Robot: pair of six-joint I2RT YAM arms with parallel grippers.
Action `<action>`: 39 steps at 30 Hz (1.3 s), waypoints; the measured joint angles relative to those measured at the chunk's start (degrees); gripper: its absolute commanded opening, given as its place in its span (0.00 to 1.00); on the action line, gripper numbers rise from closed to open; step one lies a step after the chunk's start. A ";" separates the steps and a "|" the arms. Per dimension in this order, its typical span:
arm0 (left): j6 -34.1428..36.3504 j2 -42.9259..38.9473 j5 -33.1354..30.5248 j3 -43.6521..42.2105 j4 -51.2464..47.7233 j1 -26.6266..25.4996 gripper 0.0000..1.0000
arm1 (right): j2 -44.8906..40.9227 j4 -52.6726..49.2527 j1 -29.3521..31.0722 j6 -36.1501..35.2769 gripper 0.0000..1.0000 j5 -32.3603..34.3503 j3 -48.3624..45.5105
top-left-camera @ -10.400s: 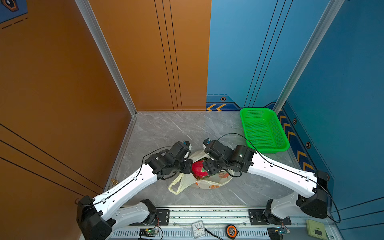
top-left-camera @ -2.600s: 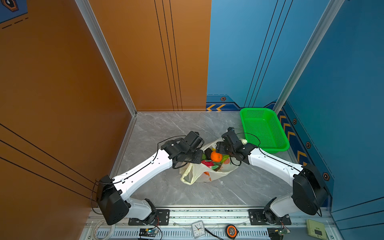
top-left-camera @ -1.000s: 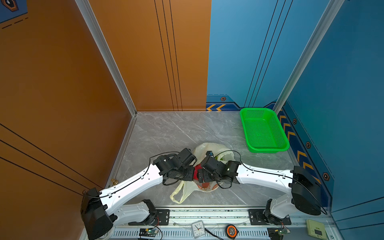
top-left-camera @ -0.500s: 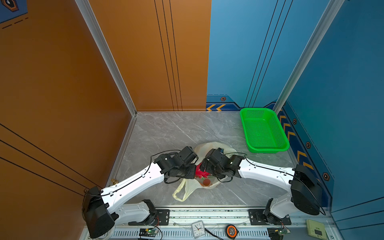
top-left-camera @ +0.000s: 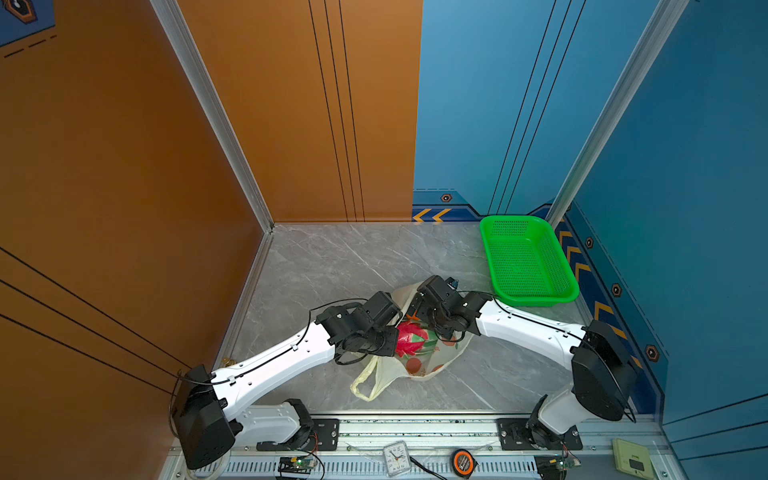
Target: Untie the knot of the plastic bag and take out the fruit
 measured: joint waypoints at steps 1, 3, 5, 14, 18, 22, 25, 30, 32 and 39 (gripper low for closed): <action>0.00 0.00 0.00 0.00 0.04 0.00 0.00 | 0.00 -0.15 0.13 0.02 1.00 -0.11 0.04; 0.00 0.00 0.00 0.00 0.20 0.00 0.00 | -0.04 -1.25 0.79 0.15 1.00 -0.37 0.17; 0.00 0.00 0.02 0.00 0.33 -0.02 0.00 | -0.11 -2.58 1.97 0.85 1.00 -0.57 0.13; 0.00 0.00 0.09 0.00 0.76 -0.22 0.00 | -4.15 -5.95 5.42 10.93 1.00 -1.42 -2.36; 0.00 0.00 0.09 0.00 0.83 -0.26 0.00 | -4.11 -5.77 5.31 15.91 1.00 -1.40 -2.49; -0.02 0.00 0.09 0.00 0.83 -0.28 0.00 | -3.52 -4.74 5.27 21.31 1.00 -1.38 -2.49; -0.02 0.00 0.07 0.00 0.83 -0.44 0.00 | -3.04 -4.13 5.29 25.33 1.00 -0.87 -2.54; -0.04 0.00 0.07 0.00 0.85 -0.92 0.00 | -1.92 -1.70 5.29 30.97 1.00 -0.31 -3.45; -0.07 0.00 0.07 0.00 0.85 -0.98 0.00 | -0.81 -0.74 5.33 32.85 1.00 -0.33 -3.80; -0.26 0.00 0.04 0.00 1.03 -1.03 0.00 | 4.39 3.50 5.77 37.38 1.00 -0.39 -4.07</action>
